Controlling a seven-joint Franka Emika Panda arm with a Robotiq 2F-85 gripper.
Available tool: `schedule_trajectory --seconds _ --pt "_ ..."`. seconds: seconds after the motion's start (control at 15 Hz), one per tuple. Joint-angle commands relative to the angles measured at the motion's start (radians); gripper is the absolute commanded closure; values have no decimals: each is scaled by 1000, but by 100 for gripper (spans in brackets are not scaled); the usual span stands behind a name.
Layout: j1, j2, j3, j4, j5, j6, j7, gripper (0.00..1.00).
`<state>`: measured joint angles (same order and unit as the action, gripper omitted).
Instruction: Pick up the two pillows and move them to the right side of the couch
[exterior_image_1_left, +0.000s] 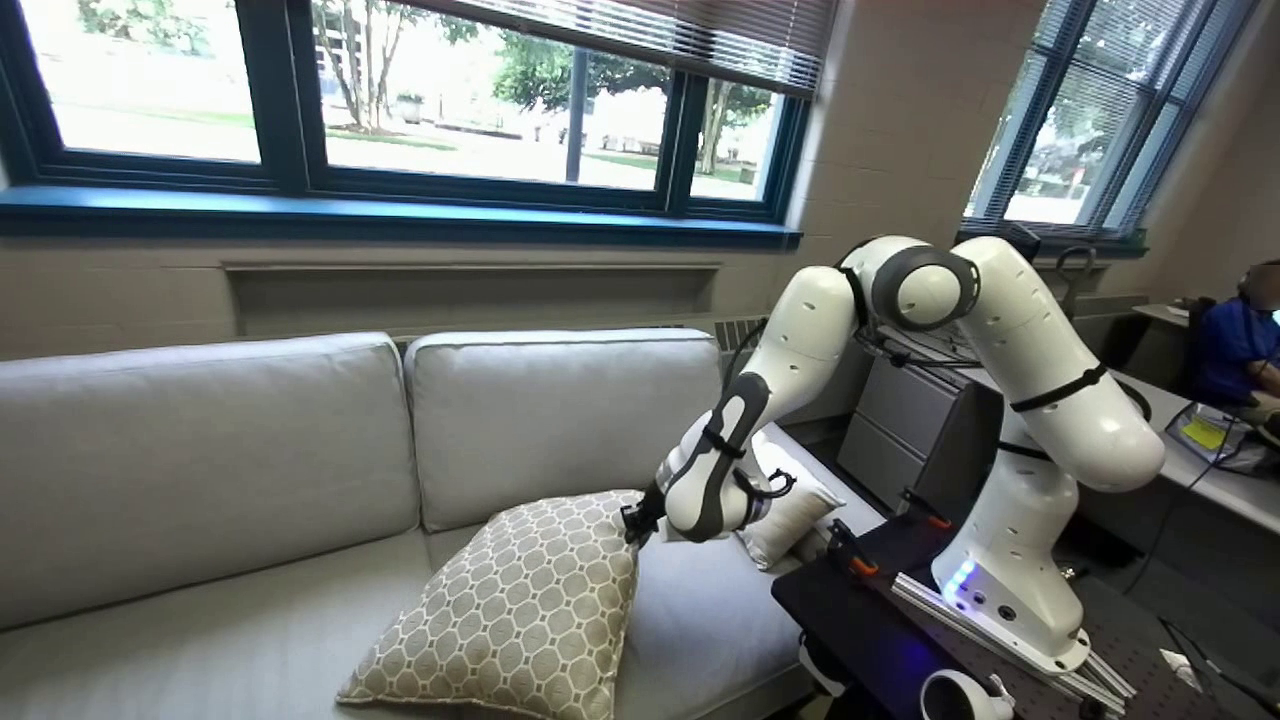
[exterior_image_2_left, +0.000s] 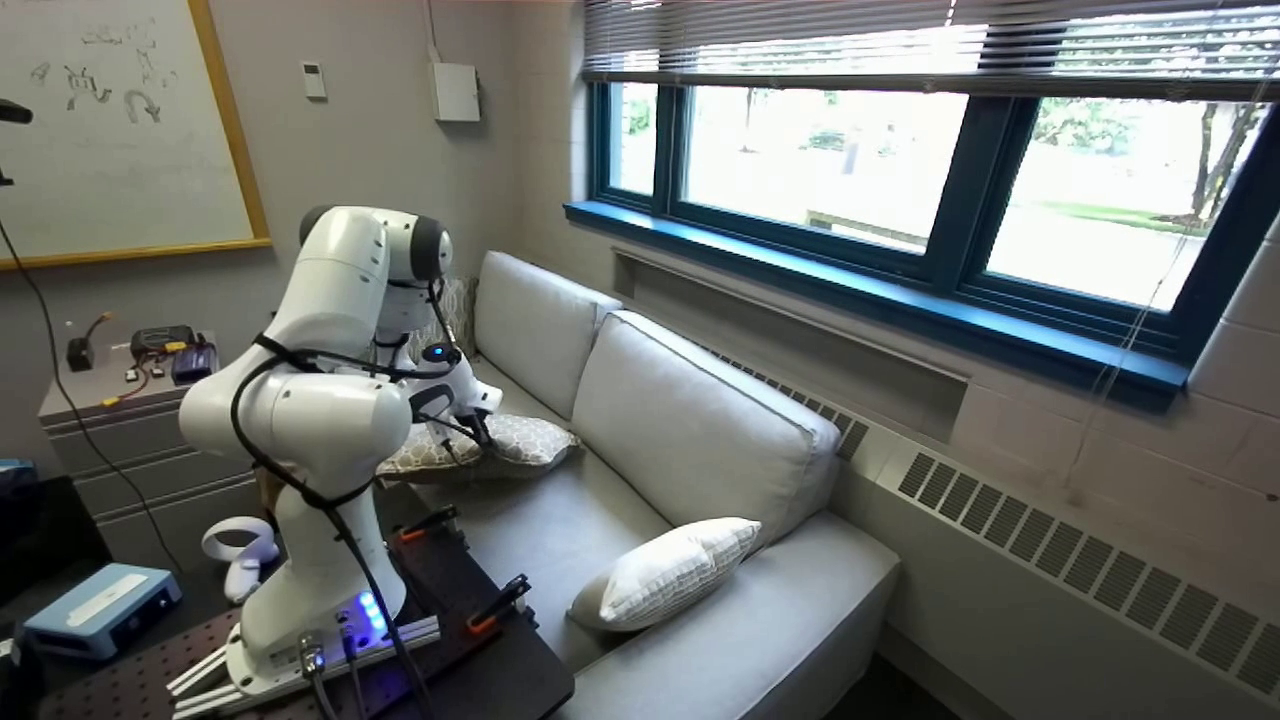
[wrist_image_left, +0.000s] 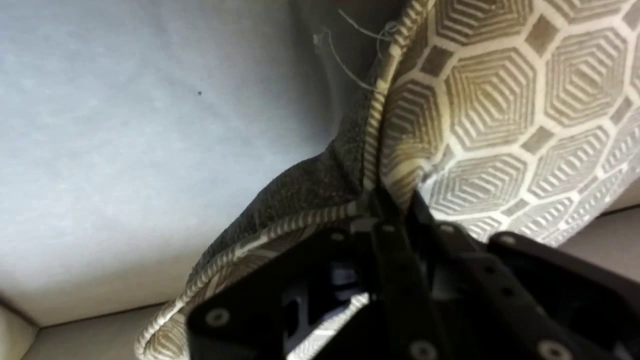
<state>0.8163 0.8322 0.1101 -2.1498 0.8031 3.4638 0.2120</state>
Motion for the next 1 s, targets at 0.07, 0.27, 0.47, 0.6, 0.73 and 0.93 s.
schedule_trajectory --seconds 0.07,0.27,0.47,0.6,0.73,0.93 --pt "47 -241 -95 -265 53 -1 16 98" --pt "121 -321 -183 -380 112 -6 9 98" --pt "236 -362 -288 -457 252 -28 -48 98" --pt "341 -370 -388 -501 364 -39 -91 98" --pt "426 -363 -466 -528 469 -37 -137 98" --pt "496 -323 -537 -524 562 -72 -209 98"
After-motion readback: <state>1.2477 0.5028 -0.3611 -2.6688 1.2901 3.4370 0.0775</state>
